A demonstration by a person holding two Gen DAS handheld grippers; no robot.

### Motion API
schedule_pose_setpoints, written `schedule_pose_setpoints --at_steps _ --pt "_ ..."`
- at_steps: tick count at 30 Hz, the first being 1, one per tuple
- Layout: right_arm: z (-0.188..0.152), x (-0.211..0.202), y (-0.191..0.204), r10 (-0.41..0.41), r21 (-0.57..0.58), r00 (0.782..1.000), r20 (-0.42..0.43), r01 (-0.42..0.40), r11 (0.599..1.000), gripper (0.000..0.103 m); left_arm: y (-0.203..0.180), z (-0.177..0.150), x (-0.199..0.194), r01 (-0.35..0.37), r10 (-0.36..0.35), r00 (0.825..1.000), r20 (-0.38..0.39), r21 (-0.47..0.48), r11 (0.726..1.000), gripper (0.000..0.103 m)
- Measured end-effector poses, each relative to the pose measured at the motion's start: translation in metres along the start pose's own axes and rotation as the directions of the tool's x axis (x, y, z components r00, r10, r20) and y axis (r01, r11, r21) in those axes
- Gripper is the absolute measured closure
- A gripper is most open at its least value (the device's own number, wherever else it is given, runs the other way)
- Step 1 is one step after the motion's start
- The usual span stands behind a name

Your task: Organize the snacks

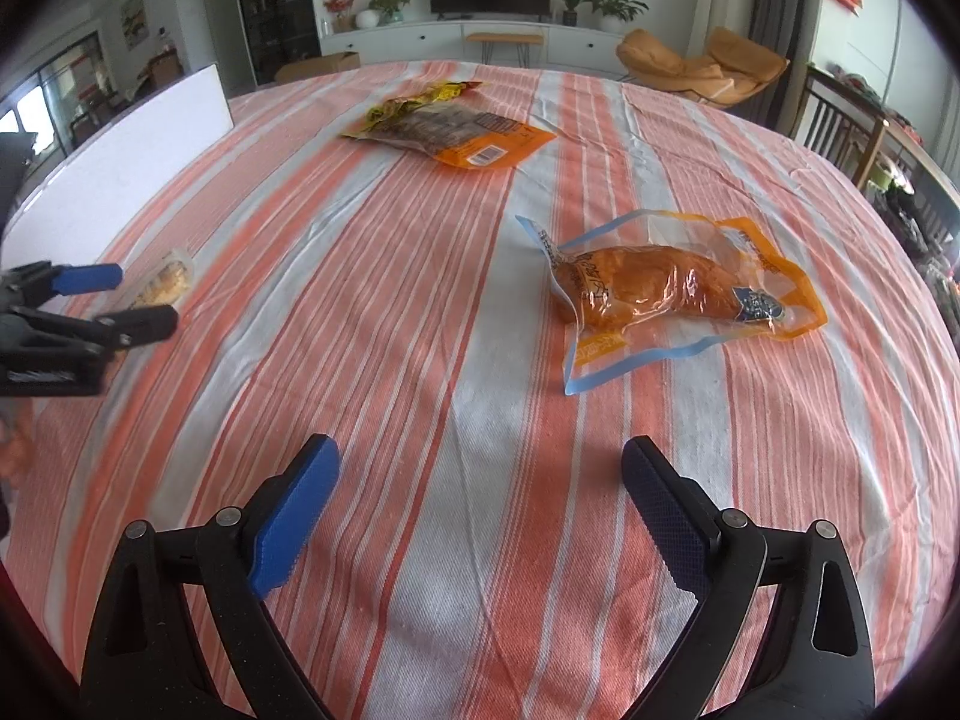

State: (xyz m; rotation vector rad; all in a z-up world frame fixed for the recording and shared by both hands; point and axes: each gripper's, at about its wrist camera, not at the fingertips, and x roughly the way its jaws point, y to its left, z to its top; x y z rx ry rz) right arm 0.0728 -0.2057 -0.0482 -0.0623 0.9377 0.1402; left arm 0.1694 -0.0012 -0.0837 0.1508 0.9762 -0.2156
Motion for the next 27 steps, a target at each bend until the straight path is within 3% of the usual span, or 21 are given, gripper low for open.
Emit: schedule_pose_setpoints --at_steps 3,27 --pt "-0.0003 -0.0006 -0.0003 0.002 0.003 1.000 0.001 -0.002 1.000 0.006 0.0086 -0.0023 0.0017 0.015 -0.013 1.000 0.026 -0.050 0.999 0.000" --pt "-0.0006 0.0006 -0.0005 -0.004 0.008 1.000 0.004 0.004 1.000 0.006 0.0061 -0.0027 0.0023 0.004 -0.002 1.000 0.031 -0.053 0.999 0.000"
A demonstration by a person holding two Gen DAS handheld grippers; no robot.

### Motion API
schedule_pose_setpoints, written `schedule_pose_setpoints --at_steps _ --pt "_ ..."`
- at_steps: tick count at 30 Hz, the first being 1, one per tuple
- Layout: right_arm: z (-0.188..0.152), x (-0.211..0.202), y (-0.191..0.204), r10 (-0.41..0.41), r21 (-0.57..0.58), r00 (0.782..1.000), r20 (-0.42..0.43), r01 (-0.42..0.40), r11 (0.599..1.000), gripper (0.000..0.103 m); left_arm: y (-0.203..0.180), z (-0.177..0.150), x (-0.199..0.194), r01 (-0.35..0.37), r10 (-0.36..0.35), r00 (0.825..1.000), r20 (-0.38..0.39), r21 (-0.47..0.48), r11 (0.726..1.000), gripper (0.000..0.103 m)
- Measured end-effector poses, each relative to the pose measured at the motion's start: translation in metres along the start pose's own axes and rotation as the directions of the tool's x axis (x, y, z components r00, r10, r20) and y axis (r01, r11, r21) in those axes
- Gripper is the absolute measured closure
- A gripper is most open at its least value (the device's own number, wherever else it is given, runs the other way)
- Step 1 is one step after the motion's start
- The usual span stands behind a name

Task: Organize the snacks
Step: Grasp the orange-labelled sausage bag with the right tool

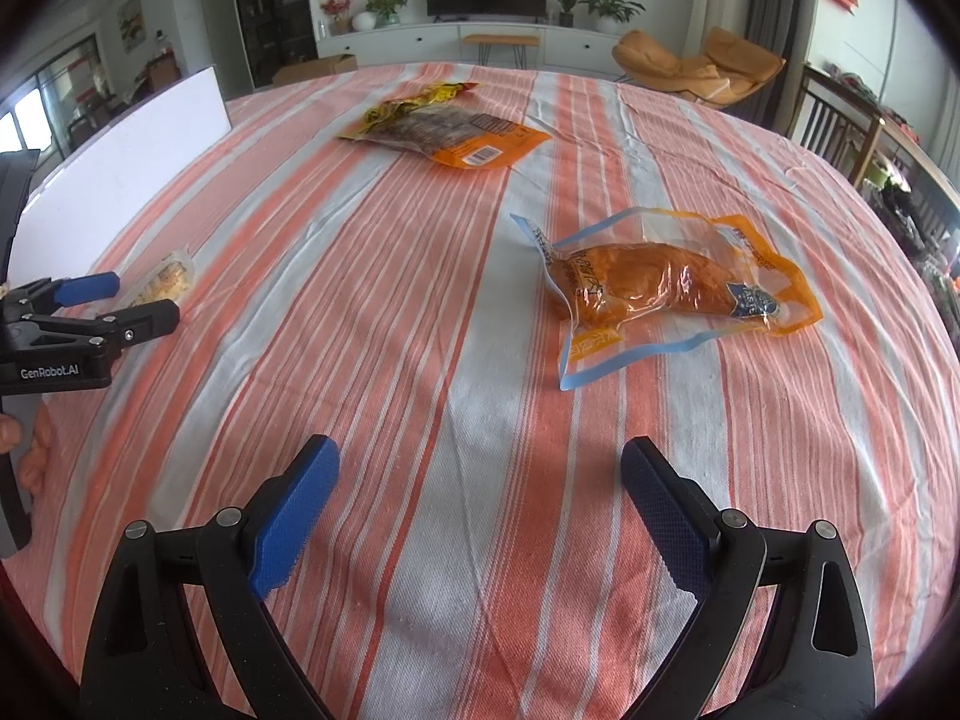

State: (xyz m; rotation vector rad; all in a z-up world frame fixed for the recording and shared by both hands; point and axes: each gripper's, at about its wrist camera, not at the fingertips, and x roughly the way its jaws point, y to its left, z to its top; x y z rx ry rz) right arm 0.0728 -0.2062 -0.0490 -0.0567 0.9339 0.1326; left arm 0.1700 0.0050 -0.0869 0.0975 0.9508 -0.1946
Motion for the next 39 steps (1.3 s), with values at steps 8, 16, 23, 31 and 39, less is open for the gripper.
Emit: schedule_pose_setpoints --at_steps 8,16,23,31,39 --pt "-0.001 -0.001 -0.003 -0.015 0.016 1.000 0.002 0.015 1.000 0.006 0.000 0.000 0.000 0.000 0.000 1.000 0.000 -0.001 1.000 0.000" --pt "-0.006 -0.019 -0.022 -0.060 0.141 0.995 0.081 0.048 0.989 0.007 0.000 0.000 0.000 0.000 0.000 1.000 0.000 -0.001 1.000 0.000" --pt "-0.010 -0.026 -0.123 0.043 0.636 0.986 0.160 -0.136 0.760 0.007 0.000 0.000 0.000 0.000 0.000 1.000 0.000 -0.002 1.000 0.000" --pt "0.099 0.056 -0.117 -0.062 0.489 0.986 -0.155 0.132 0.862 0.006 0.000 0.000 0.000 0.000 0.000 1.000 0.000 -0.003 1.000 0.000" --pt "0.060 0.036 -0.024 -0.085 0.106 0.995 -0.045 0.089 0.990 0.021 0.000 0.000 0.000 -0.001 0.001 1.000 0.000 -0.002 1.000 0.000"
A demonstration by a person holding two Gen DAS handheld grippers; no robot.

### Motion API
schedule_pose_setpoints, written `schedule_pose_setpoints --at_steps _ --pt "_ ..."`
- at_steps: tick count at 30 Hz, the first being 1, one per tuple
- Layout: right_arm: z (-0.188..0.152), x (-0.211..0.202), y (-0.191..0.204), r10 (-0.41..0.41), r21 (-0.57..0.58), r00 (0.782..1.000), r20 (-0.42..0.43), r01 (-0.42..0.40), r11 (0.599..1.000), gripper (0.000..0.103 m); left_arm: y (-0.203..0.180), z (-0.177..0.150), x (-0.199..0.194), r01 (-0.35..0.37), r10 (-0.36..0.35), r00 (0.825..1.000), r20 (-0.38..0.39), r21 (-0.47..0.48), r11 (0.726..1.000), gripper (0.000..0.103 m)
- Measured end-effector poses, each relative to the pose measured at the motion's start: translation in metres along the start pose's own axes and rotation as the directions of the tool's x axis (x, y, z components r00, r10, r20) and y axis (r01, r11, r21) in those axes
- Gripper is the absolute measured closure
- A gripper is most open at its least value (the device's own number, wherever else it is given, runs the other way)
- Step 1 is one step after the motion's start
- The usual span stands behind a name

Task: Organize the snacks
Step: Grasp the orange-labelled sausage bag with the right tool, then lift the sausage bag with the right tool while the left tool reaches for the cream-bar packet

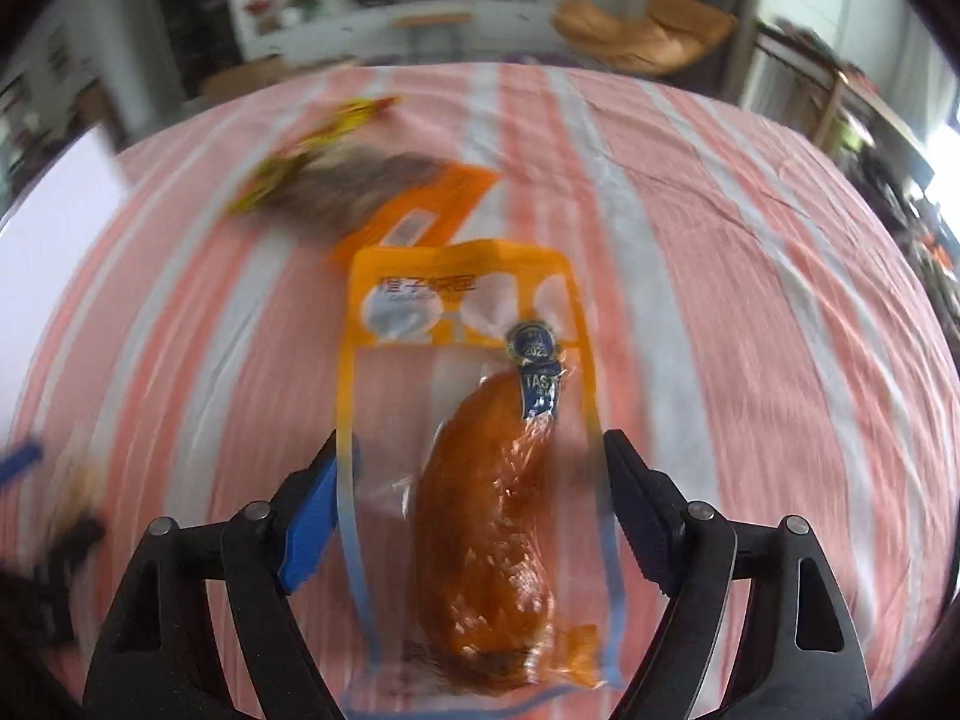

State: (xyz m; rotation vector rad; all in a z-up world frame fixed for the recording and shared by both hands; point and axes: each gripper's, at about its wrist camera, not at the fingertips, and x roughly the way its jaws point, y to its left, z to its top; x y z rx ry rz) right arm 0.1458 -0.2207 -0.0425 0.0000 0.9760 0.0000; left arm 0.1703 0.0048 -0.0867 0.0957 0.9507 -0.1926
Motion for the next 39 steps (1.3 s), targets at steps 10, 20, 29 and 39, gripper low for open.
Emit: schedule_pose_setpoints --at_steps 10,20,29,39 --pt "-0.038 -0.028 0.002 0.000 -0.009 0.998 0.057 0.000 1.000 0.017 0.000 0.000 0.000 -0.002 0.002 1.000 0.000 0.000 1.000 0.000" --pt "-0.033 -0.025 0.004 0.008 -0.002 0.998 0.057 -0.008 1.000 0.016 0.000 0.000 0.001 -0.003 0.003 1.000 0.000 0.000 1.000 0.000" --pt "-0.034 -0.026 0.004 0.008 -0.001 0.998 0.057 -0.008 1.000 0.016 0.000 0.000 0.001 -0.004 0.004 1.000 0.000 0.000 1.000 0.000" --pt "-0.035 -0.027 0.002 0.027 0.001 0.998 0.058 -0.027 1.000 0.014 0.001 0.000 0.000 0.000 0.000 1.000 0.001 -0.002 1.000 0.000"
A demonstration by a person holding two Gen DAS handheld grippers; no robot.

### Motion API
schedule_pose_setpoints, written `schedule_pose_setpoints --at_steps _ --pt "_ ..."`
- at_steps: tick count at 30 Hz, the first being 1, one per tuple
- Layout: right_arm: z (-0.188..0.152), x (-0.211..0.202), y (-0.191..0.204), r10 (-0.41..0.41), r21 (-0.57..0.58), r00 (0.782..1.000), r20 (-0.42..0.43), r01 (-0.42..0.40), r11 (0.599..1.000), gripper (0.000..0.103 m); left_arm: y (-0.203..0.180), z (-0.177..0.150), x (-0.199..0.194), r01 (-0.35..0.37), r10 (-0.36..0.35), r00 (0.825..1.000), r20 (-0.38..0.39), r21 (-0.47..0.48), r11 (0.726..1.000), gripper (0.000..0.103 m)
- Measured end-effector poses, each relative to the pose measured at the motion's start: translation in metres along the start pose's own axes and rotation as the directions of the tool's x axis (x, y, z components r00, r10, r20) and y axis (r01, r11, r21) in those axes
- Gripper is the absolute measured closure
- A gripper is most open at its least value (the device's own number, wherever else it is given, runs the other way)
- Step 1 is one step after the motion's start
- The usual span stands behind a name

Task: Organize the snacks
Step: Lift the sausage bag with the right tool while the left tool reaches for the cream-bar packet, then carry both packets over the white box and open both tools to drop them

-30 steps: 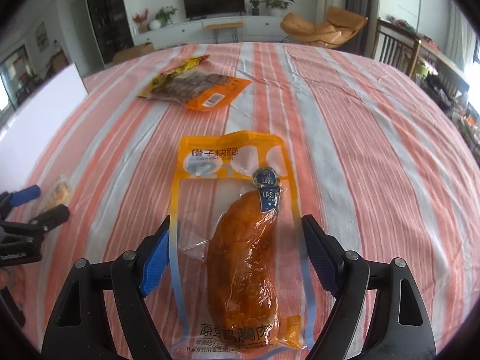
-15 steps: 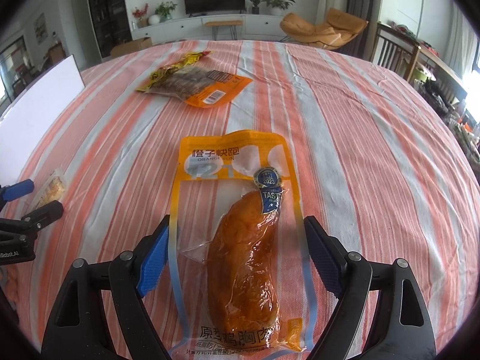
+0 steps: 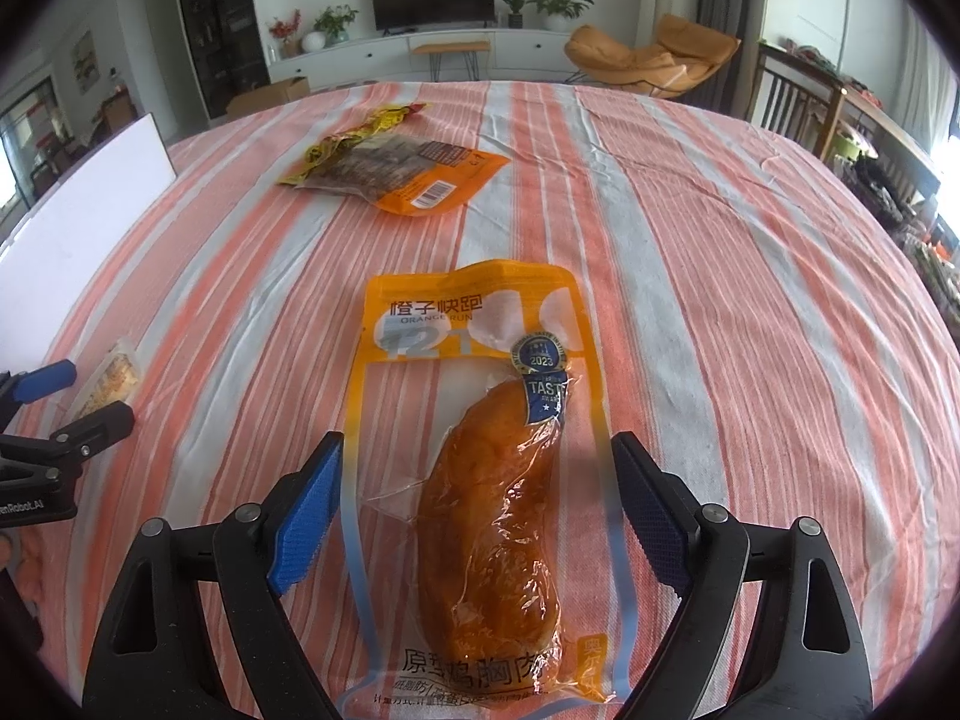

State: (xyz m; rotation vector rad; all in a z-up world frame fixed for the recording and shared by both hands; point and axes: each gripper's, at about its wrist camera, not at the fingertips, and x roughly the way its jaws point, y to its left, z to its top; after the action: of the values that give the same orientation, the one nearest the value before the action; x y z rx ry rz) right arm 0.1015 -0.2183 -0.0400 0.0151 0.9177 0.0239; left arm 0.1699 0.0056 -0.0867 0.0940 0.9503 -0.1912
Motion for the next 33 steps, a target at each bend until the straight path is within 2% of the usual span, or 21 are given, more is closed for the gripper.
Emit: schedule_pose_setpoints --at_steps 4,5,8,10,12,15,16,18,19,20,21,22,23,24,25,26,27,30,31,33 --pt "0.000 0.001 0.000 0.003 0.001 1.000 0.000 -0.003 1.000 0.013 0.000 0.000 0.000 0.006 -0.006 1.000 -0.002 0.002 1.000 0.000" --pt "0.000 0.000 -0.002 0.017 0.003 1.000 -0.003 -0.017 1.000 0.009 0.001 0.002 0.001 0.021 -0.020 1.000 -0.022 0.018 1.000 0.000" --pt "0.005 0.001 -0.010 0.112 0.021 0.993 -0.030 -0.112 0.994 0.004 0.004 0.009 0.003 0.083 -0.076 0.992 -0.100 0.072 0.994 0.000" --pt "0.013 0.001 -0.026 0.216 0.073 0.973 -0.082 -0.210 0.975 0.004 0.006 0.007 0.001 0.099 -0.088 0.989 -0.123 0.088 0.991 0.000" --pt "0.021 0.002 -0.044 0.304 0.172 0.941 -0.148 -0.278 0.945 0.006 0.004 0.004 0.001 0.083 -0.067 0.988 -0.141 0.111 0.990 0.000" --pt "0.030 0.007 -0.051 0.306 0.253 0.917 -0.254 -0.243 0.936 0.006 -0.003 0.004 0.000 0.078 -0.060 0.985 -0.162 0.108 0.991 0.001" --pt "0.032 0.009 -0.047 0.283 0.246 0.916 -0.283 -0.216 0.945 0.006 -0.005 0.003 -0.001 0.078 -0.059 0.985 -0.164 0.108 0.991 0.004" --pt "0.034 0.013 -0.029 0.190 0.149 0.918 -0.347 -0.146 0.978 0.006 -0.011 0.002 -0.008 0.084 -0.068 0.988 -0.136 0.119 0.989 0.027" --pt "0.033 0.014 -0.021 0.136 0.089 0.920 -0.367 -0.111 0.990 0.009 -0.013 0.001 -0.014 0.093 -0.079 0.990 -0.116 0.124 0.988 0.061" --pt "0.030 0.014 -0.011 0.051 0.008 0.924 -0.380 -0.051 0.999 0.021 -0.015 0.000 -0.018 0.095 -0.081 0.990 -0.112 0.125 0.988 0.074" --pt "0.028 0.011 -0.005 -0.004 -0.039 0.929 -0.370 -0.011 0.999 0.023 -0.015 -0.002 -0.019 0.079 -0.065 0.992 -0.111 0.129 0.988 0.074" --pt "0.026 0.006 -0.003 -0.015 -0.050 0.934 -0.357 -0.003 0.999 0.027 -0.015 -0.004 -0.020 0.080 -0.068 0.993 -0.100 0.129 0.988 0.074" --pt "0.025 0.001 -0.003 -0.011 -0.047 0.940 -0.342 -0.005 0.999 0.038 -0.011 -0.008 -0.023 0.098 -0.088 0.992 -0.092 0.109 0.989 0.074" --pt "0.026 -0.010 -0.005 0.005 -0.033 0.948 -0.317 -0.016 0.999 0.048 -0.005 -0.013 -0.030 0.136 -0.132 0.989 -0.074 0.059 0.989 0.074" --pt "0.027 -0.019 -0.009 0.035 -0.002 0.953 -0.301 -0.037 0.999 0.064 0.002 -0.015 -0.034 0.172 -0.170 0.984 -0.059 0.014 0.985 0.074" --pt "0.027 -0.027 -0.017 0.123 0.077 0.947 -0.298 -0.105 0.992 0.064 0.008 -0.017 -0.040 0.210 -0.212 0.977 -0.039 -0.035 0.977 0.074" --pt "0.027 -0.031 -0.022 0.175 0.125 0.940 -0.294 -0.144 0.982 0.064 0.016 -0.020 -0.048 0.251 -0.253 0.967 -0.007 -0.091 0.964 0.075" --pt "0.026 -0.035 -0.031 0.260 0.224 0.928 -0.265 -0.203 0.953 0.065 0.032 -0.020 -0.067 0.313 -0.307 0.950 0.058 -0.165 0.935 0.074" --pt "0.026 -0.036 -0.034 0.298 0.262 0.922 -0.246 -0.233 0.937 0.065 0.037 -0.018 -0.077 0.328 -0.318 0.944 0.082 -0.177 0.928 0.074" --pt "0.025 -0.037 -0.037 0.413 0.366 0.890 -0.195 -0.325 0.872 0.065 0.049 -0.012 -0.097 0.359 -0.338 0.932 0.130 -0.199 0.912 0.074"
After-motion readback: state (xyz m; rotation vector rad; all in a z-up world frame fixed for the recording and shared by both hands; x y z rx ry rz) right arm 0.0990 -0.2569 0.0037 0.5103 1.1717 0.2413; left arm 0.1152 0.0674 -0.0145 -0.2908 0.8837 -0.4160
